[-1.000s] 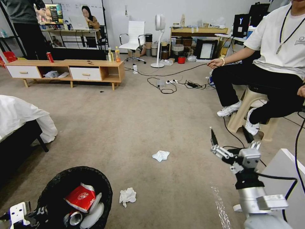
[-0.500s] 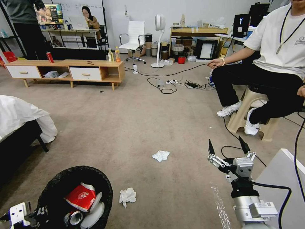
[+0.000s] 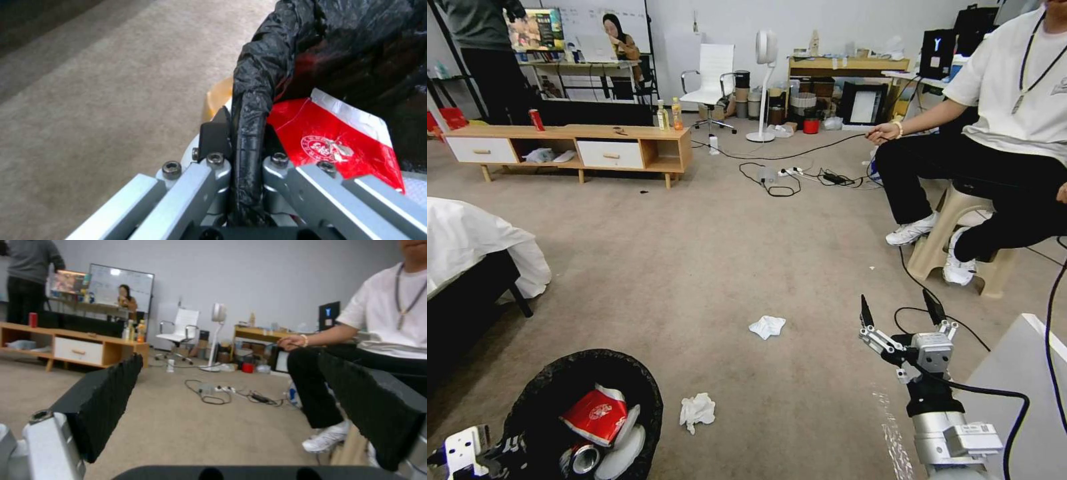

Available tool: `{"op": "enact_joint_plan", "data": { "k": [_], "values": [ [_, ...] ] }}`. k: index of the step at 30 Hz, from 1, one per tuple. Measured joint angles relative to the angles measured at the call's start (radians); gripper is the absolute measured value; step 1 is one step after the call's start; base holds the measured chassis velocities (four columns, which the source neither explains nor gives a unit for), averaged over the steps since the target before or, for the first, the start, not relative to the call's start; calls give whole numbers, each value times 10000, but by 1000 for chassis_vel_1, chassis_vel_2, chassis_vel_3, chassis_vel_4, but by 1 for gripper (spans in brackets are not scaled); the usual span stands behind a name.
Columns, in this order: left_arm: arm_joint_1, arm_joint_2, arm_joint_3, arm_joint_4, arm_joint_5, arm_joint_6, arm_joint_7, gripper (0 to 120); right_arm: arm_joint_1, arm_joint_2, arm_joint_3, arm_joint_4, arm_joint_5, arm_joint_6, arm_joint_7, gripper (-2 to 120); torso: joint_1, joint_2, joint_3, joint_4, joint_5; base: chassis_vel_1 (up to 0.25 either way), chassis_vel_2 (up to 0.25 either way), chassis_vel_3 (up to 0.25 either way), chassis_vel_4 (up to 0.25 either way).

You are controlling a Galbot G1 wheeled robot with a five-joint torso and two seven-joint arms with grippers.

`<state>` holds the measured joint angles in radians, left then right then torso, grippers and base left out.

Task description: Pick up the trash bin and place the garbage on the floor into it.

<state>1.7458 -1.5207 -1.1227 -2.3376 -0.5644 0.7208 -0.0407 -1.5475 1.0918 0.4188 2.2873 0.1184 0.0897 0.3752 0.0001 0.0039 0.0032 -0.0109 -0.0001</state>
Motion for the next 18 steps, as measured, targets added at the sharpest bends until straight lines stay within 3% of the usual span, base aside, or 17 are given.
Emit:
{"op": "enact_joint_plan", "data": {
  "k": [18],
  "values": [
    [111, 3, -160, -46, -33, 0, -1, 3, 225, -76, -126, -139, 114, 32, -17, 100, -1, 0, 0, 1, 0, 50, 53, 58, 60]
  ]
}}
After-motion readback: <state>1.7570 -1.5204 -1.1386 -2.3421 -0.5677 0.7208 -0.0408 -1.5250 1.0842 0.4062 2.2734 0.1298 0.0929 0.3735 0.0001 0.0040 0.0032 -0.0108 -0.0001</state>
